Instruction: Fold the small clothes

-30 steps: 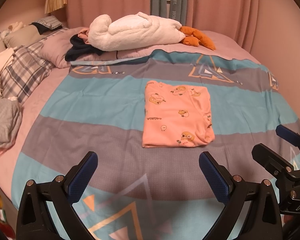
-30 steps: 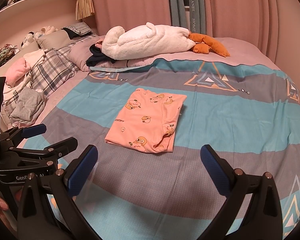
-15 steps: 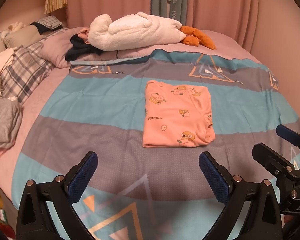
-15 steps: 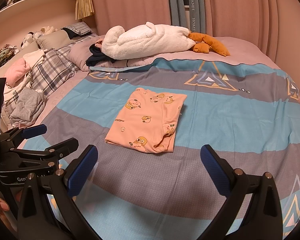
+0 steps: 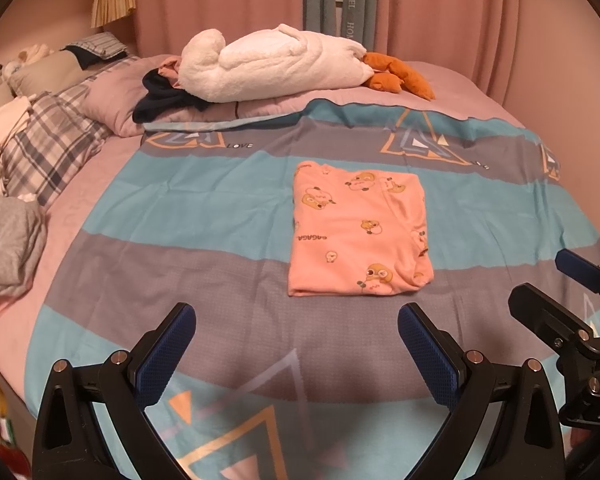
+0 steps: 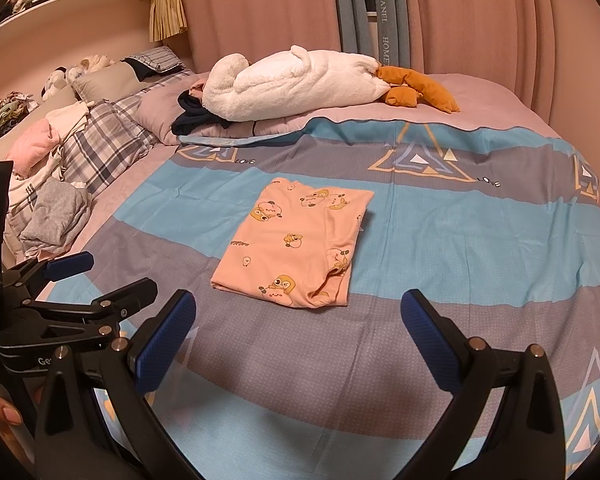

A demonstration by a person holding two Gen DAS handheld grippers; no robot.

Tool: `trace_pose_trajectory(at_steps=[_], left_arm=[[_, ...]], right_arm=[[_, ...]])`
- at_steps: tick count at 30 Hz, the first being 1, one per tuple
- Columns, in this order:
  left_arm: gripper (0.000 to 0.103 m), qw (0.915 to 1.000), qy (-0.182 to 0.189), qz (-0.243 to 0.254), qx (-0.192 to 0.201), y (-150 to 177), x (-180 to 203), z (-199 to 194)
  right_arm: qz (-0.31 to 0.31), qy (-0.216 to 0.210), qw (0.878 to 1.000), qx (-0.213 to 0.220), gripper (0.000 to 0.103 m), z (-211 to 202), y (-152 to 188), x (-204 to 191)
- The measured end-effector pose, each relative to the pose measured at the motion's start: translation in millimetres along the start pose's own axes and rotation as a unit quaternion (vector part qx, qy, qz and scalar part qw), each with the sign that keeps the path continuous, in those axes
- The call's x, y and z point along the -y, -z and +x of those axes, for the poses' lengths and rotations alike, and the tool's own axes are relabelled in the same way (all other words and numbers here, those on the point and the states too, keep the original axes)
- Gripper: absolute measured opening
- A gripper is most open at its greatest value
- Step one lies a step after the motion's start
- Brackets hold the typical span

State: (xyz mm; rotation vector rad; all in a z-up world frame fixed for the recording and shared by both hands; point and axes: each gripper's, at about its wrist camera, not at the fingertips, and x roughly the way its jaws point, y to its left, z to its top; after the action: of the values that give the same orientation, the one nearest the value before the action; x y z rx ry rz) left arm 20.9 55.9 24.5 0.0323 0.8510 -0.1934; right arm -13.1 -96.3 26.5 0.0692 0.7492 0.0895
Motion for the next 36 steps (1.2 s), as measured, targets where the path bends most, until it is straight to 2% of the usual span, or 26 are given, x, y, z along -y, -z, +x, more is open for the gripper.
trace_pose_trajectory(at_steps=[36], left_arm=[[0.1,1.0,-0.008,0.001,0.003,-2.2,-1.1,4.3]], right_arm=[[0.001,0.0,1.0,-0.001,0.103,1.4,-0.2,0.7]])
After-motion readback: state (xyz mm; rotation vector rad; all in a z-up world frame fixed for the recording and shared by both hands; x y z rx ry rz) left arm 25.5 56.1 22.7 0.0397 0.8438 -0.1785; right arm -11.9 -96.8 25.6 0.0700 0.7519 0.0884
